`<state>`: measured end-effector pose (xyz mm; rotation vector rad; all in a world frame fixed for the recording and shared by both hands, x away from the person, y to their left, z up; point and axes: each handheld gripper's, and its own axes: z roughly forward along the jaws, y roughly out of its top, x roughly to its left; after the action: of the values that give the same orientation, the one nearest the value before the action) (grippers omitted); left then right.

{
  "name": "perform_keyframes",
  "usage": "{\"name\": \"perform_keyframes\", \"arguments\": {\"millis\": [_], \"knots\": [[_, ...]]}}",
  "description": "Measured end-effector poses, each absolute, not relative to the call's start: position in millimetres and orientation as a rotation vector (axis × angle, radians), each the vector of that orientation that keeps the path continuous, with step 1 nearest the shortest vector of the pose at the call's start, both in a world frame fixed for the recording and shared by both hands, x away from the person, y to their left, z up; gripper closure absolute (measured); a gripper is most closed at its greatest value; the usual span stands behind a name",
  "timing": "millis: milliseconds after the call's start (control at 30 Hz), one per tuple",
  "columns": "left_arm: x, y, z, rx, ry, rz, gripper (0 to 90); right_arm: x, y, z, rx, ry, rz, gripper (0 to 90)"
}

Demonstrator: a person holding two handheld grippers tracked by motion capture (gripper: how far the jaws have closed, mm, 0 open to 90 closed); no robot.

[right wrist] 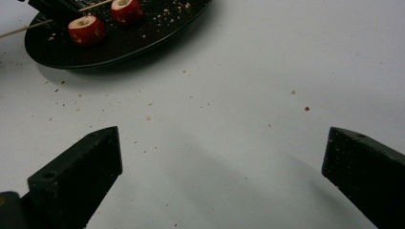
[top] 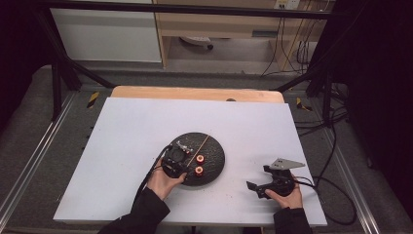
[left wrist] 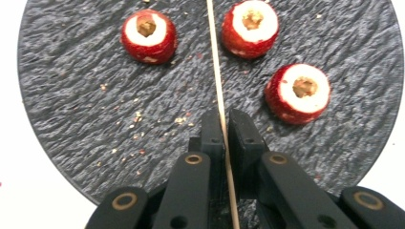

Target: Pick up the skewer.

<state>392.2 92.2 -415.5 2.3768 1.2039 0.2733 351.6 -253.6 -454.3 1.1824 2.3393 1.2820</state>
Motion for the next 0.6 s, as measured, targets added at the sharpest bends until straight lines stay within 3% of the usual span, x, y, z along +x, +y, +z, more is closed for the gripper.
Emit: {"name": "perform_keyframes", "arguments": {"millis": [600], "knots": [[383, 105, -409, 2.330, 1.169, 0.327, 87.8, 351, -254, -454, 1.188, 2.341, 1.275, 0.9]]}}
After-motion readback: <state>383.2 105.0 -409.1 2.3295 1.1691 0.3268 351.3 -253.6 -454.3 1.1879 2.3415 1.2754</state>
